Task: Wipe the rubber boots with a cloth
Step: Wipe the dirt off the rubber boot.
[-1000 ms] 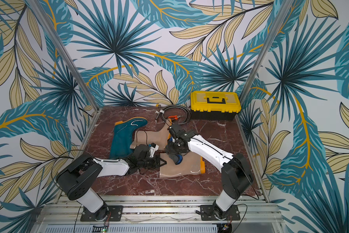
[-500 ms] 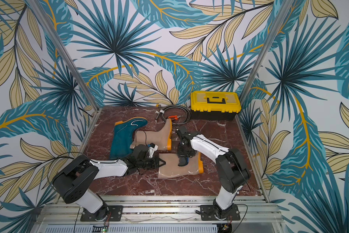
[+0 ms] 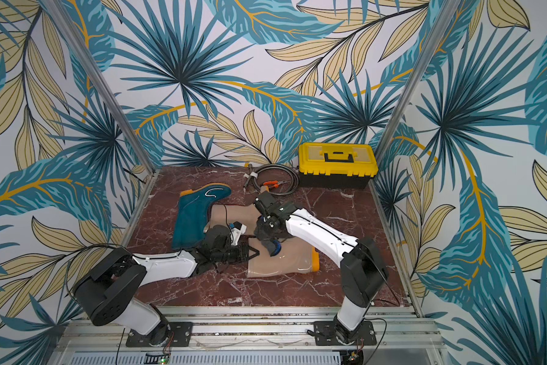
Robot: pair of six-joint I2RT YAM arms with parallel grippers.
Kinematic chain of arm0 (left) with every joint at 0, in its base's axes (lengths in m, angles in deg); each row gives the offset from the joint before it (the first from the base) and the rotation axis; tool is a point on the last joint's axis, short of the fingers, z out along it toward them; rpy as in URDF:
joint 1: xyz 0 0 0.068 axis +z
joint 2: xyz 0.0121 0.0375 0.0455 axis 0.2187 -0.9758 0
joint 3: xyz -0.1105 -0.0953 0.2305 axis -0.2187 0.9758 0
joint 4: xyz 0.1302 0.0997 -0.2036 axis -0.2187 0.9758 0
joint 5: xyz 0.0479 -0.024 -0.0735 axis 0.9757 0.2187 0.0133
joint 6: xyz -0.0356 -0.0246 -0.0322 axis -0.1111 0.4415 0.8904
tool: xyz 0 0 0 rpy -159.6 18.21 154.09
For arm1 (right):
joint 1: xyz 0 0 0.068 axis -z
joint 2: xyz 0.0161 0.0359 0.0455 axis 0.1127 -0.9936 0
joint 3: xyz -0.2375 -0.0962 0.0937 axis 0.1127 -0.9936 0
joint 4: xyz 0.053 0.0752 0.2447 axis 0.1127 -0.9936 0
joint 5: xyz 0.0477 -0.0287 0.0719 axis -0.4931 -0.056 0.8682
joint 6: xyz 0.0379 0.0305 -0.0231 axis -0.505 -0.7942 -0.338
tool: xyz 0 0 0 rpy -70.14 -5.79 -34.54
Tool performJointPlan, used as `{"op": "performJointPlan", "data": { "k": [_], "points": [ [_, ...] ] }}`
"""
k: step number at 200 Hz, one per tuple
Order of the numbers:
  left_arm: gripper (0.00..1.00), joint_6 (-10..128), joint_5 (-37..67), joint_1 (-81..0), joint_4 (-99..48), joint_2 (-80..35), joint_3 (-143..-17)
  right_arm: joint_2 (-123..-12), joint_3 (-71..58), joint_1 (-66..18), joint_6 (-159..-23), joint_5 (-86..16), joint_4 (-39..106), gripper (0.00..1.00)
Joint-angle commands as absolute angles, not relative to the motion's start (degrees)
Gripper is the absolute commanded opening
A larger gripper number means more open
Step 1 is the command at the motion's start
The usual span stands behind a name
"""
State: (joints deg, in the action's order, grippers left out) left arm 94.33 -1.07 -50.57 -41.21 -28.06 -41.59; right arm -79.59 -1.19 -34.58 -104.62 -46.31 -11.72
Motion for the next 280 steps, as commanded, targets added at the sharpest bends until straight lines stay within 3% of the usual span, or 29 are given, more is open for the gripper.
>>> {"op": "performJointPlan", "data": {
  "k": [1,35,72,91,131,163,209,243,280],
  "points": [
    [0.00,92.96,1.00,-50.08,-40.90,-25.44,-41.45,-82.47,-1.75,-34.17,-106.78,-43.05,-9.78,0.00],
    [0.00,89.77,3.97,-50.11,-32.19,-23.93,-43.83,-82.43,-8.31,-31.45,-106.62,-48.52,-14.79,0.00],
    [0.00,87.44,5.50,-50.13,-27.74,-23.29,-45.35,-69.41,-18.93,-20.39,-106.35,-51.32,-15.21,0.00],
    [0.00,86.97,7.22,-50.13,-27.02,-22.62,-45.41,-65.20,-20.05,-19.87,-107.11,-52.85,-14.52,0.00],
    [0.00,88.69,9.15,-50.16,-26.27,-21.05,-45.69,-63.57,-21.26,-32.86,-113.43,-50.77,-6.90,0.00],
    [0.00,90.17,11.05,-50.19,-26.23,-19.38,-44.51,-66.28,-24.99,-41.39,-117.73,-46.34,7.60,0.00],
    [0.00,91.57,10.30,-50.18,-26.02,-19.57,-44.95,-74.46,-22.85,-42.50,-117.26,-44.34,7.56,0.00],
    [0.00,91.08,11.08,-50.22,-24.30,-19.28,-44.88,-70.87,-25.77,-39.94,-116.13,-52.56,-4.49,0.00],
    [0.00,90.09,9.50,-50.19,-23.35,-20.05,-45.59,-56.89,-37.62,-27.31,-117.85,-54.33,-9.03,0.00]
  ]
}}
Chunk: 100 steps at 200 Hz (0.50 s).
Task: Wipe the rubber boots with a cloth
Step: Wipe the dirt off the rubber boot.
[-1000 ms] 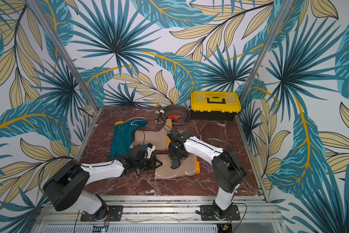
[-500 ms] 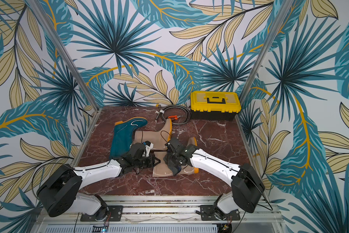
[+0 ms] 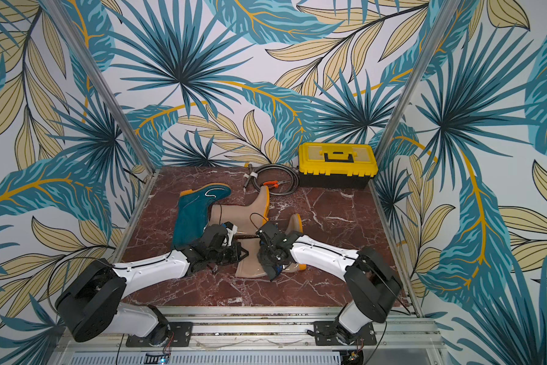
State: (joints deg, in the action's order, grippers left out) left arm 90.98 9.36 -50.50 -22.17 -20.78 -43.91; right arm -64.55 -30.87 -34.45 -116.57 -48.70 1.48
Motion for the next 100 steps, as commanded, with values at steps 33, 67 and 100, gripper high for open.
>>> {"op": "performJointPlan", "data": {
  "k": [33,67,100],
  "points": [
    [0.00,89.74,9.84,-50.33,-23.24,-19.66,-45.23,-50.05,-40.56,-26.40,-118.94,-50.98,-2.00,0.00],
    [0.00,90.23,9.76,-51.23,-23.27,-20.17,-45.51,-62.26,-28.35,-41.66,-119.72,-50.76,4.25,0.00],
    [0.00,90.80,9.37,-51.76,-23.13,-19.53,-45.32,-69.87,-21.63,-47.55,-118.37,-44.79,11.87,0.00]
  ]
}}
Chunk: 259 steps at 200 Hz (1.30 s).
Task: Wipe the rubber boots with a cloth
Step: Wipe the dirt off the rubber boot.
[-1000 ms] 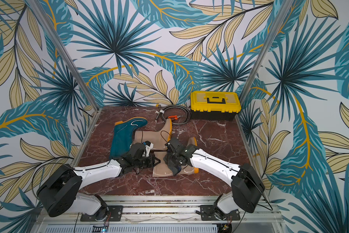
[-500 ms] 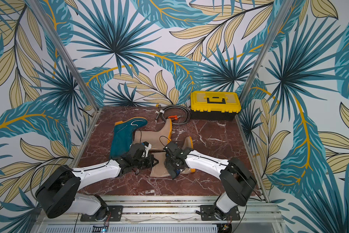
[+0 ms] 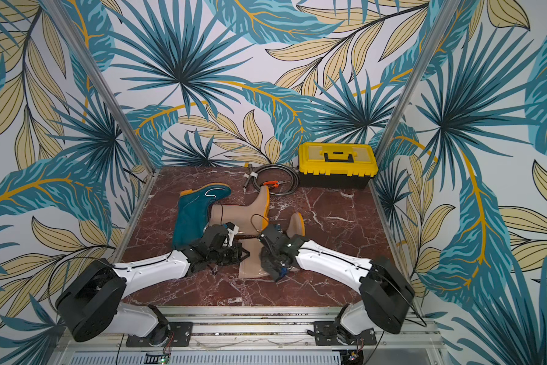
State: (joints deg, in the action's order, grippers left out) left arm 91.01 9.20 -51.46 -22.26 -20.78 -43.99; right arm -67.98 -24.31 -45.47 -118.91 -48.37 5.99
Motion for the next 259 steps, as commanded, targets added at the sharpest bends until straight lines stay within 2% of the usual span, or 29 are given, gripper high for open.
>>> {"op": "performJointPlan", "data": {
  "k": [1,30,62,87,113,138,154,172,189,212,259],
  "points": [
    [0.00,90.80,9.34,-51.75,-23.05,-19.51,-45.32,-69.89,-21.60,-47.52,-118.27,-44.79,11.75,0.00],
    [0.00,90.64,9.46,-51.76,-22.36,-19.04,-45.32,-68.05,-23.63,-43.97,-116.24,-52.39,0.75,0.00],
    [0.00,90.40,8.98,-51.75,-22.36,-19.23,-45.72,-57.38,-33.87,-29.19,-115.37,-53.63,-6.64,0.00],
    [0.00,90.36,8.77,-51.85,-22.36,-19.20,-45.93,-49.19,-37.66,-20.63,-111.24,-49.06,-6.29,0.00],
    [0.00,90.09,8.38,-51.88,-22.36,-18.37,-45.72,-49.68,-34.70,-21.12,-110.74,-42.72,-4.37,0.00],
    [0.00,90.60,9.27,-51.84,-22.36,-17.82,-44.98,-55.22,-30.38,-31.20,-113.11,-42.30,1.98,0.00],
    [0.00,90.54,9.15,-51.84,-22.36,-18.20,-45.26,-60.26,-27.90,-36.66,-115.38,-38.59,8.78,0.00],
    [0.00,90.27,8.32,-51.84,-22.36,-18.90,-46.05,-65.71,-25.86,-40.52,-117.13,-35.05,15.62,0.00],
    [0.00,90.18,7.72,-51.88,-22.36,-19.15,-46.65,-68.94,-23.88,-41.51,-116.16,-34.27,14.86,0.00],
    [0.00,89.98,7.72,-51.84,-22.36,-18.91,-46.63,-68.43,-23.56,-39.94,-113.55,-41.59,4.30,0.00],
    [0.00,89.57,7.48,-51.76,-22.36,-19.12,-46.42,-52.86,-37.27,-20.19,-110.94,-45.57,-7.20,0.00]
  ]
}}
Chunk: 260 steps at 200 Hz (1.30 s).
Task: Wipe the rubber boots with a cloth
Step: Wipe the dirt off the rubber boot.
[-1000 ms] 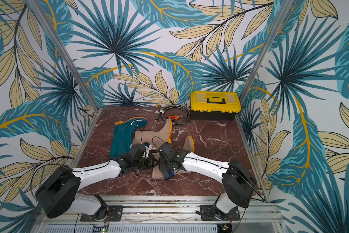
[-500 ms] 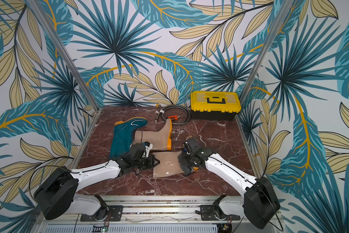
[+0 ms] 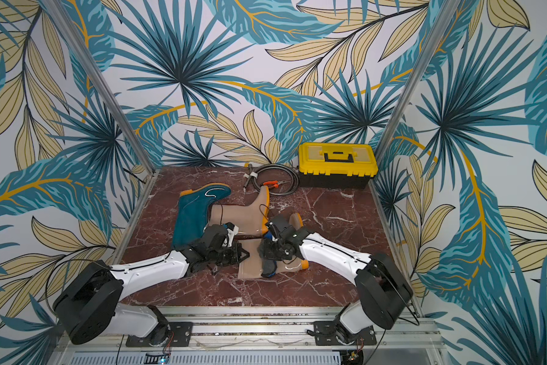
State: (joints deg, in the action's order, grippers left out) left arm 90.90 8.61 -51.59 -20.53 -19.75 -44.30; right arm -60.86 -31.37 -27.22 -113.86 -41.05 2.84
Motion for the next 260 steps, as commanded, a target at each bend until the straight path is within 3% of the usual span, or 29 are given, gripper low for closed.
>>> {"op": "performJointPlan", "data": {
  "k": [1,45,88,116,156,183,213,236,260],
  "points": [
    [0.00,89.57,7.43,-51.75,-22.36,-19.13,-46.44,-52.55,-37.46,-20.00,-110.78,-45.57,-7.36,0.00],
    [0.00,89.54,6.53,-51.40,-22.36,-18.70,-46.38,-48.43,-38.54,-18.88,-111.66,-39.45,-3.34,0.00],
    [0.00,90.52,3.16,-49.88,-22.54,-18.90,-46.54,-53.95,-31.14,-42.05,-110.31,-45.55,6.94,0.00],
    [0.00,90.22,-1.03,-48.06,-22.54,-19.97,-47.63,-58.06,-34.38,-48.11,-110.18,-44.41,21.09,0.00],
    [0.00,91.28,-5.36,-45.85,-22.54,-19.56,-47.76,-60.75,-36.26,-48.60,-112.96,-50.40,16.35,0.00],
    [0.00,92.29,-7.97,-43.81,-22.54,-19.39,-47.10,-51.96,-41.38,-46.00,-116.88,-64.26,4.27,0.00],
    [0.00,92.74,-8.33,-43.40,-22.54,-19.33,-47.25,-38.03,-47.25,-41.27,-116.58,-72.12,-2.04,0.00],
    [0.00,93.10,-8.38,-43.40,-22.54,-19.66,-47.49,-34.15,-47.77,-41.33,-111.79,-69.60,1.82,0.00],
    [0.00,93.21,-7.94,-43.40,-22.54,-19.26,-47.51,-42.50,-42.70,-45.02,-107.95,-66.46,4.46,0.00]
  ]
}}
